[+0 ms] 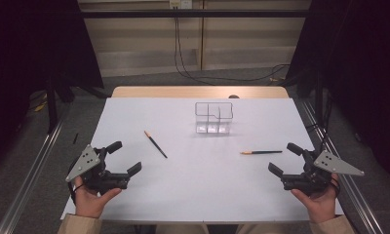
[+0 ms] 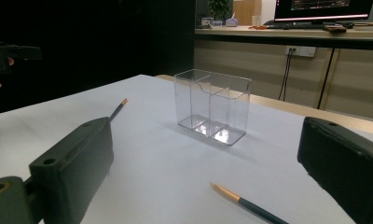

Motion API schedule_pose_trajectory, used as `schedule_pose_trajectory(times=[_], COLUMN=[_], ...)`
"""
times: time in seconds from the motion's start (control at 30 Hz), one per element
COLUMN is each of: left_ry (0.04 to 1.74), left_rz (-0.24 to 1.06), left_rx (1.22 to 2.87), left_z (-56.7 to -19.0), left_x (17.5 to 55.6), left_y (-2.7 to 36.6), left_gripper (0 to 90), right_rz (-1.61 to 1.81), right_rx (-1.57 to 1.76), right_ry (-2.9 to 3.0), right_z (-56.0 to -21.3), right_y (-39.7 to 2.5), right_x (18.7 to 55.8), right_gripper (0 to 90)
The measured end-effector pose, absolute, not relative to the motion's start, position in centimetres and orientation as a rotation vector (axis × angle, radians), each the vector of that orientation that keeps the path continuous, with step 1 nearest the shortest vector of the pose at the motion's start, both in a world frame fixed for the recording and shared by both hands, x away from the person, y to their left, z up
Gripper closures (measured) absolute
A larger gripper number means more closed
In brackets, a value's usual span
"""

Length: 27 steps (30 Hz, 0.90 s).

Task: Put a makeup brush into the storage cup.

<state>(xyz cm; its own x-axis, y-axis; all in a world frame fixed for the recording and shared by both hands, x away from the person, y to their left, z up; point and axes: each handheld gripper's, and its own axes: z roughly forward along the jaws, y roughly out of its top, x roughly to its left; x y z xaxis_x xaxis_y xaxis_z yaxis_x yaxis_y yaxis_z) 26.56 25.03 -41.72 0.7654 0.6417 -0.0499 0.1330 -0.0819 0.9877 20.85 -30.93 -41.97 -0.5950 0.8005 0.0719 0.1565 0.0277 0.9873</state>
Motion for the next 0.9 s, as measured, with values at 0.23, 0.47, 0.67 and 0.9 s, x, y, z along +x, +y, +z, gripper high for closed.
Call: schedule_pose_trajectory(times=[0.23,0.47,0.67,0.9], left_ry=[0.645,0.65,0.675,0.69], left_rz=[0.47,0.482,0.495,0.494], left_rx=[1.667,1.666,1.658,1.652], left_z=[-42.0,-42.0,-41.9,-42.0], left_x=[26.9,27.5,28.1,29.0], left_y=[24.6,24.1,23.8,23.5], left_gripper=[1.4,1.5,1.5,1.4], right_rz=[1.601,1.592,1.596,1.596], right_rx=[0.965,0.945,0.953,0.953], right_ry=[1.802,1.817,1.813,1.815], right_z=[-42.0,-42.0,-42.1,-42.1], right_y=[-30.8,-30.5,-30.7,-30.6], right_x=[20.9,20.9,20.9,20.8], right_gripper=[2.9,2.9,2.9,2.9])
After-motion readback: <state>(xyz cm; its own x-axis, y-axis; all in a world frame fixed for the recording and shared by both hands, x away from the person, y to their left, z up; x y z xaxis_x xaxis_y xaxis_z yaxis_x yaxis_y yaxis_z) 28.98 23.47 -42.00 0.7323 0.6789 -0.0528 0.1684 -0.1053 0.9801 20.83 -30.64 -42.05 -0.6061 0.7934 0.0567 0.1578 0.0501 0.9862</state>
